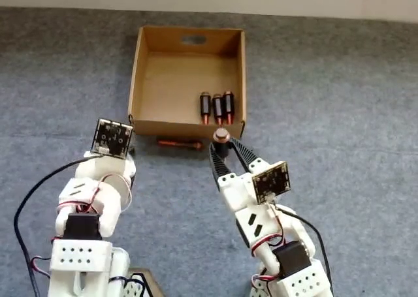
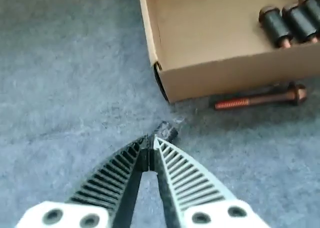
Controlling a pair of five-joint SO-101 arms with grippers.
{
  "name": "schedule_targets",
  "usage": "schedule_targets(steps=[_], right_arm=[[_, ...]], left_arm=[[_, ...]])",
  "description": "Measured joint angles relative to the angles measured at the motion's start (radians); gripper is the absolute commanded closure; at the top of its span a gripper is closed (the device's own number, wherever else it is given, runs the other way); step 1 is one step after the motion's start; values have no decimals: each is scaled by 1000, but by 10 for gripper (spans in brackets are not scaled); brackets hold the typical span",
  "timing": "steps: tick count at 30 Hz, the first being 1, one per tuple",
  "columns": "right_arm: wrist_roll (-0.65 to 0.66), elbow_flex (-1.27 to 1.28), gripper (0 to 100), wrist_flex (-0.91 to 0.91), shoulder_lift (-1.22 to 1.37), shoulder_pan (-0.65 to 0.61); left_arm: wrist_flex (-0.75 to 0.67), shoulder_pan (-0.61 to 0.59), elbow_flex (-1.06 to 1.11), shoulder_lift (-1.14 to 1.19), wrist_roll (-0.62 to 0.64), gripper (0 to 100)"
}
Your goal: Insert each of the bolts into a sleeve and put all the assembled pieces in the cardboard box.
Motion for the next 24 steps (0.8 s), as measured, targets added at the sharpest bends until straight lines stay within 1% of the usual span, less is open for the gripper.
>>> schedule_targets(steps=[5, 9, 11, 15, 18, 24], right_arm=[[0, -41, 992, 109, 0, 0], [0, -123, 992, 129, 0, 0], [0, -160, 992, 130, 0, 0], [0, -247, 992, 130, 32, 0], [0, -344, 992, 130, 144, 0], [0, -572, 992, 130, 500, 0]], left_arm=[[-5, -2, 77, 0, 58, 966], [-3, -2, 117, 0, 64, 965], [18, -2, 117, 0, 48, 965], [115, -2, 115, 0, -15, 965], [129, -2, 115, 0, -20, 965], [129, -2, 127, -2, -17, 965]])
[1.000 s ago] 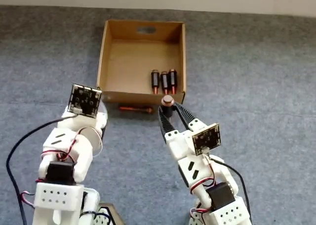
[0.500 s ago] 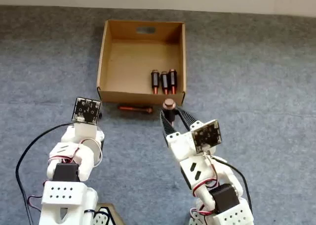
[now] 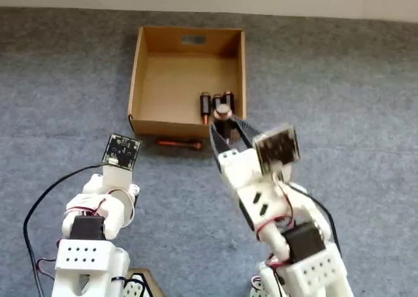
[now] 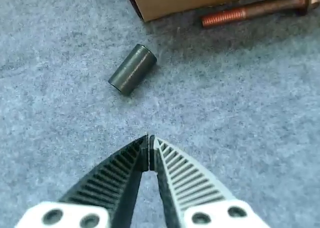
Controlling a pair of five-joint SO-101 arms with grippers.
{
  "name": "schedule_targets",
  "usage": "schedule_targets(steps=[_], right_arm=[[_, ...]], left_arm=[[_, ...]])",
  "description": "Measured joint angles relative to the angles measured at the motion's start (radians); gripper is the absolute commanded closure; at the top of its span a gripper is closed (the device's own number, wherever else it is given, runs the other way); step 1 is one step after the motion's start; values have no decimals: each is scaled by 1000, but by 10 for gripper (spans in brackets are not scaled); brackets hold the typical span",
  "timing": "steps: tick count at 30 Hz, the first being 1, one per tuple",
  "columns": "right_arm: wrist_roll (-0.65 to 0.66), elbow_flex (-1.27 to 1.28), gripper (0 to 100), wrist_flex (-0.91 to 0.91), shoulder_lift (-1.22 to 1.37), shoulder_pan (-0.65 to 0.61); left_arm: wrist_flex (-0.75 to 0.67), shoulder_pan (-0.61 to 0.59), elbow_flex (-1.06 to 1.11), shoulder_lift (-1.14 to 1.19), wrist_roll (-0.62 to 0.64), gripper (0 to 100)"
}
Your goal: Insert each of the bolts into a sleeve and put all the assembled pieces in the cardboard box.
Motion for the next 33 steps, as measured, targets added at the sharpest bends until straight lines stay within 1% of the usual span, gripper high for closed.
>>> schedule_targets(steps=[7, 15, 21, 30, 33], right_arm=[[0, -262, 992, 0, 350, 0], [-5, -463, 992, 0, 746, 0], [-106, -640, 992, 0, 965, 18], [-112, -961, 992, 0, 1376, 38], [-169, -1030, 992, 0, 1493, 38]], left_arm=[[0, 0, 11, -2, 0, 965], [0, 0, 31, -3, 0, 965], [0, 0, 40, -9, 0, 965], [0, 0, 46, -9, 0, 966], [0, 0, 46, -9, 0, 966]])
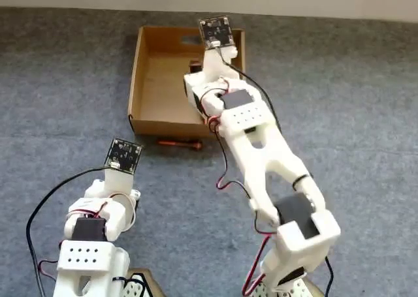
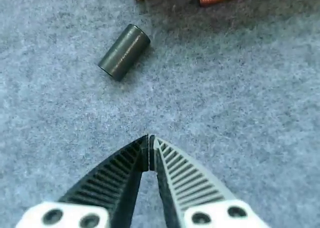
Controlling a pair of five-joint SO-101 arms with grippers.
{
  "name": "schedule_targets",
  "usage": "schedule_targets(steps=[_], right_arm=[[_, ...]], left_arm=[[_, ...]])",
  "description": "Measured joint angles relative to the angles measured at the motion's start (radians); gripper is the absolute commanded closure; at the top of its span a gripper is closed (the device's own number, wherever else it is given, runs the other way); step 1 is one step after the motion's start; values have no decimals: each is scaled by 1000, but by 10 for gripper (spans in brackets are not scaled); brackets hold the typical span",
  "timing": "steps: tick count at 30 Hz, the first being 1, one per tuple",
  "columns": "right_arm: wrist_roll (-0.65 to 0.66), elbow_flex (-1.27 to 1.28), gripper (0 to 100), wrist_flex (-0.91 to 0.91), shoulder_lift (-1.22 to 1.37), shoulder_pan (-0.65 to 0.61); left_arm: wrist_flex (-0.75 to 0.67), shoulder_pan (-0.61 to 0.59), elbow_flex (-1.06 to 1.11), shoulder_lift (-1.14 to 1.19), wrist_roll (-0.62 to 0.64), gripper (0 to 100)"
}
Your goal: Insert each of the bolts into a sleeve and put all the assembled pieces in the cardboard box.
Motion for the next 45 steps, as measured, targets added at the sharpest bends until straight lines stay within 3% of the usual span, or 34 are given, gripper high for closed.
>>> schedule_targets(steps=[14, 24, 45], right_arm=[[-38, -232, 992, -2, 362, 0], [-133, -233, 992, 31, 370, -6], [-89, -236, 992, 72, 428, -14]], left_arm=[[0, 0, 0, 0, 0, 966], [0, 0, 0, 0, 0, 966], [0, 0, 0, 0, 0, 966]])
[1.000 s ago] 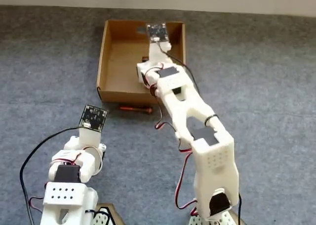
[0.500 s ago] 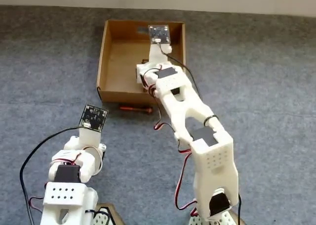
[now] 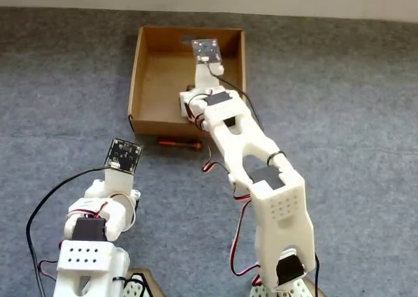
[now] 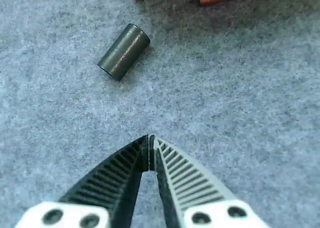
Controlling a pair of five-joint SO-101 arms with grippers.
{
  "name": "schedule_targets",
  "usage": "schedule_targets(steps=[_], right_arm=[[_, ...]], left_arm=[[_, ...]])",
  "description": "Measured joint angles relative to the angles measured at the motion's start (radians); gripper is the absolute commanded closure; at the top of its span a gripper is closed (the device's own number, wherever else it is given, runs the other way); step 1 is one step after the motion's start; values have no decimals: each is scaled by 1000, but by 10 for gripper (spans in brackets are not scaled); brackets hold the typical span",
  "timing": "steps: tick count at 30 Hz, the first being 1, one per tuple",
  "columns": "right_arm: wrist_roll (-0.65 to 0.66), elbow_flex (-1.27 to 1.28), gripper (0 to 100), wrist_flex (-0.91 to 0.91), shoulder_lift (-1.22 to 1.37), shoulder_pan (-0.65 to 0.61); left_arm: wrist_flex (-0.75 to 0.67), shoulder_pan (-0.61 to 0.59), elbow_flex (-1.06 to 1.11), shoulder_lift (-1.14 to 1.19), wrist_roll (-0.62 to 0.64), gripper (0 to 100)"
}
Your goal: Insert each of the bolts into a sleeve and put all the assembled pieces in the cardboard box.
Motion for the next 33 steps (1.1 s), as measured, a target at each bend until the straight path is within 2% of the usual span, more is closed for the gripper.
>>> schedule_targets(steps=[19, 25, 33], right_arm=[[2, 0, 985, 9, 3, 3], [3, -3, 829, 97, 3, 2], [3, -84, 856, 160, 3, 0]], left_arm=[[0, 0, 0, 0, 0, 966], [0, 0, 0, 0, 0, 966], [0, 0, 0, 0, 0, 966]])
